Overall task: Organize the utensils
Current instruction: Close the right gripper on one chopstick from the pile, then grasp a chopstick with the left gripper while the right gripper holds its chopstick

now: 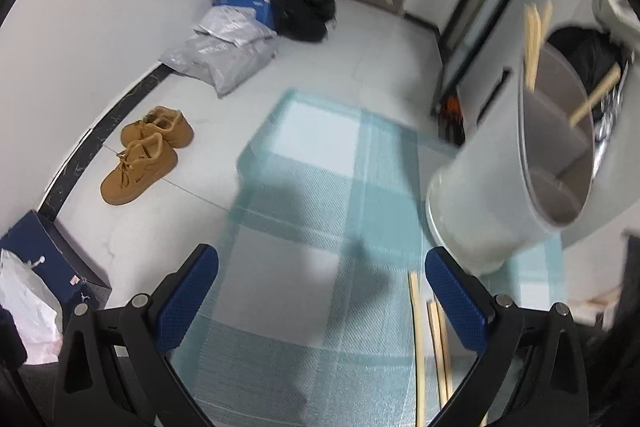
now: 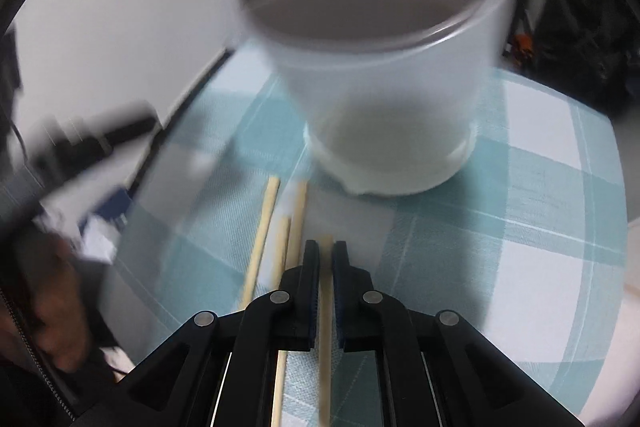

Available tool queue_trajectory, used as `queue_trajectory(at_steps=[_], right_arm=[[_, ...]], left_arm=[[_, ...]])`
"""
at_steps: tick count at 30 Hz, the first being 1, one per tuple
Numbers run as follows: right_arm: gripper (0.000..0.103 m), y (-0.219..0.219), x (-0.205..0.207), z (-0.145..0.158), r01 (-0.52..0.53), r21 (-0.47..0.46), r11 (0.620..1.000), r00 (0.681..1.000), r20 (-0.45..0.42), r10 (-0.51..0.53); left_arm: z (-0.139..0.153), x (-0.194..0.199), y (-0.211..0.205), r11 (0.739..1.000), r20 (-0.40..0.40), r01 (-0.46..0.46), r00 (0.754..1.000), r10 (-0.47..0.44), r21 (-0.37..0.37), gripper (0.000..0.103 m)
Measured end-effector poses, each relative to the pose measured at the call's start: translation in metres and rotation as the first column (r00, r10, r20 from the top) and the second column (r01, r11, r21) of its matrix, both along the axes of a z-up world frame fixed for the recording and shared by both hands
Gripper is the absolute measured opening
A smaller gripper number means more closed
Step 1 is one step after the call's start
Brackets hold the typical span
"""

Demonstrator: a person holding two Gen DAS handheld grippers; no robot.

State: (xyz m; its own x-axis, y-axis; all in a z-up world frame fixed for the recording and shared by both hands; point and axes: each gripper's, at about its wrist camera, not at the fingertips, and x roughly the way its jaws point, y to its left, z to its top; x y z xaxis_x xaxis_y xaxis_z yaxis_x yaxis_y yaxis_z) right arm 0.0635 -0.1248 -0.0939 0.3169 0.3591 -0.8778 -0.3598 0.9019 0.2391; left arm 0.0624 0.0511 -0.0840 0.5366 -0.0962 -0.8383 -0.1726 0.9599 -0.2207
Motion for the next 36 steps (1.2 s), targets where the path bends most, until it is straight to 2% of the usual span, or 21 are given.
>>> queue_trajectory(at_steps=[2, 4, 8, 11, 13, 16, 20, 25, 28, 31, 33, 36], right_arm=[[0.006, -0.021, -0.001, 0.010, 0.057, 0.084, 0.995, 0.998, 0.006, -0.058], [0.006, -0.038, -0.001, 0.018, 0.094, 0.170, 0.981, 0.995, 0.004, -0.096], [0.006, -0.065, -0.004, 0.023, 0.151, 0.288, 0.946, 0.988, -0.028, -0.149], [0.006, -0.080, -0.007, 0.022, 0.195, 0.340, 0.920, 0.981, -0.045, -0.191], [0.006, -0.083, 0.002, 0.022, 0.226, 0.382, 0.896, 0.974, -0.063, -0.219], [0.006, -0.109, 0.001, 0.030, 0.258, 0.453, 0.853, 0.965, -0.078, -0.250], [0.006, -0.122, 0.002, 0.029, 0.277, 0.508, 0.815, 0.959, -0.088, -0.271], [0.006, -0.132, -0.007, 0.032, 0.280, 0.504, 0.817, 0.957, -0.076, -0.281], [0.006, -0.138, -0.017, 0.038, 0.275, 0.497, 0.823, 0.958, -0.067, -0.279], [0.006, -0.134, -0.015, 0.038, 0.266, 0.488, 0.831, 0.959, -0.050, -0.278], [0.006, -0.133, -0.013, 0.036, 0.262, 0.483, 0.835, 0.960, -0.040, -0.277], [0.006, -0.131, -0.014, 0.040, 0.252, 0.464, 0.849, 0.961, -0.013, -0.278]], left_arm=[[-0.004, 0.000, -0.008, 0.999, -0.025, 0.023, 0.999, -0.023, 0.023, 0.102], [-0.006, 0.000, -0.017, 0.995, -0.036, 0.029, 0.999, -0.026, 0.090, 0.102], [-0.015, 0.006, -0.028, 0.992, -0.090, 0.073, 0.994, -0.064, 0.099, 0.102], [-0.019, 0.007, -0.036, 0.989, -0.117, 0.089, 0.990, -0.075, 0.119, 0.101], [-0.021, 0.009, -0.039, 0.987, -0.129, 0.095, 0.989, -0.078, 0.130, 0.100], [-0.026, 0.010, -0.040, 0.984, -0.151, 0.085, 0.987, -0.062, 0.157, 0.090], [-0.031, 0.014, -0.042, 0.987, -0.179, 0.077, 0.983, -0.051, 0.143, 0.087], [-0.031, 0.015, -0.055, 0.980, -0.182, 0.111, 0.980, -0.080, 0.167, 0.079], [-0.029, 0.016, -0.061, 0.974, -0.178, 0.132, 0.979, -0.099, 0.183, 0.069], [-0.027, 0.018, -0.066, 0.973, -0.175, 0.150, 0.977, -0.119, 0.177, 0.049], [-0.025, 0.019, -0.070, 0.972, -0.180, 0.163, 0.975, -0.132, 0.171, 0.029], [-0.025, 0.019, -0.073, 0.972, -0.175, 0.176, 0.973, -0.148, 0.156, 0.009]])
